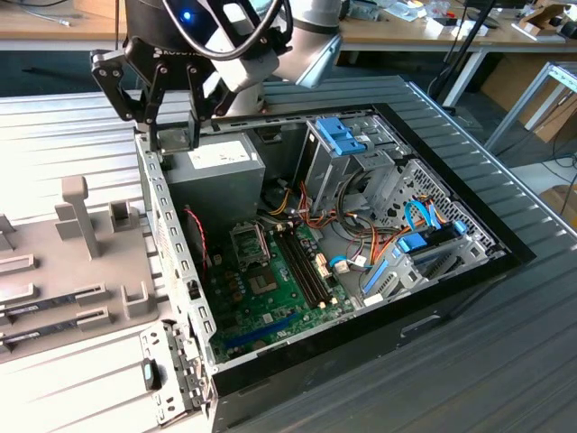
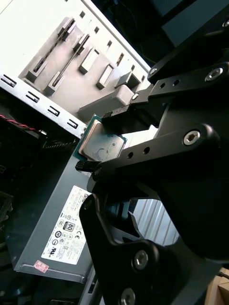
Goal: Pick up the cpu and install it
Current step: 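Pick up the cpu and move it towards the insertion slot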
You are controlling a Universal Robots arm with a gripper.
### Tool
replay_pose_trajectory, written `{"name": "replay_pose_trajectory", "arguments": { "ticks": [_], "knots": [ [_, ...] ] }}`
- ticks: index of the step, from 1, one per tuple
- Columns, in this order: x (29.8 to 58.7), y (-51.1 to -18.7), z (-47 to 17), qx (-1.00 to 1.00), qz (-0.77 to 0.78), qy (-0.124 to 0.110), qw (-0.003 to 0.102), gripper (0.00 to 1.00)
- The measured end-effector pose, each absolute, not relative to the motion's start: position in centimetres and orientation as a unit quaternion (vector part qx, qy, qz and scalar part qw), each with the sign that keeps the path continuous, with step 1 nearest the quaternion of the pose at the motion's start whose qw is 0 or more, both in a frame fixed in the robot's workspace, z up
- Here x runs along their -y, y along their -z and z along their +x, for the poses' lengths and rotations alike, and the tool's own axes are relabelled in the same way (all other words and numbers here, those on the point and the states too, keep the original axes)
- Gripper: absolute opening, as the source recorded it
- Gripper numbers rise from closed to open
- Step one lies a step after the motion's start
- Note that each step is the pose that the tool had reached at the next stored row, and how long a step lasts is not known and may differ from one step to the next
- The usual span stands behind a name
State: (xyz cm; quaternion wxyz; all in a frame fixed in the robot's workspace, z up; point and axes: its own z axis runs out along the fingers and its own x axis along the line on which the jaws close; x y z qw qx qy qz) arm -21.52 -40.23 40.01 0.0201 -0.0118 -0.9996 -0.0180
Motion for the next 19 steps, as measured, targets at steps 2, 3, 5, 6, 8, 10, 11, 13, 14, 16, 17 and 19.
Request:
{"name": "replay_pose_trajectory", "arguments": {
  "ticks": [2,3,5,6,8,10,11,13,14,16,17,19],
  "knots": [
    [40.3,-40.0,-21.4,1.0,-0.012,0.018,0.02,0.47],
    [40.4,-40.0,-21.3,1.0,-0.012,0.018,0.02,0.47],
    [40.4,-40.0,-21.2,1.0,-0.012,0.018,0.02,0.47],
    [40.5,-40.0,-21.1,1.0,-0.012,0.018,0.02,0.47],
    [40.6,-40.0,-20.9,1.0,-0.012,0.018,0.02,0.47],
    [40.7,-40.0,-20.7,1.0,-0.012,0.018,0.02,0.47],
    [40.7,-40.0,-20.7,1.0,-0.012,0.018,0.02,0.47],
    [40.8,-40.0,-20.4,1.0,-0.012,0.018,0.02,0.47],
    [40.9,-40.0,-20.3,1.0,-0.012,0.018,0.02,0.47],
    [41.0,-40.0,-20.1,1.0,-0.012,0.018,0.02,0.47],
    [41.1,-40.0,-20.1,1.0,-0.012,0.018,0.02,0.47],
    [41.2,-40.0,-19.8,1.0,-0.012,0.018,0.02,0.47]
  ]
}}
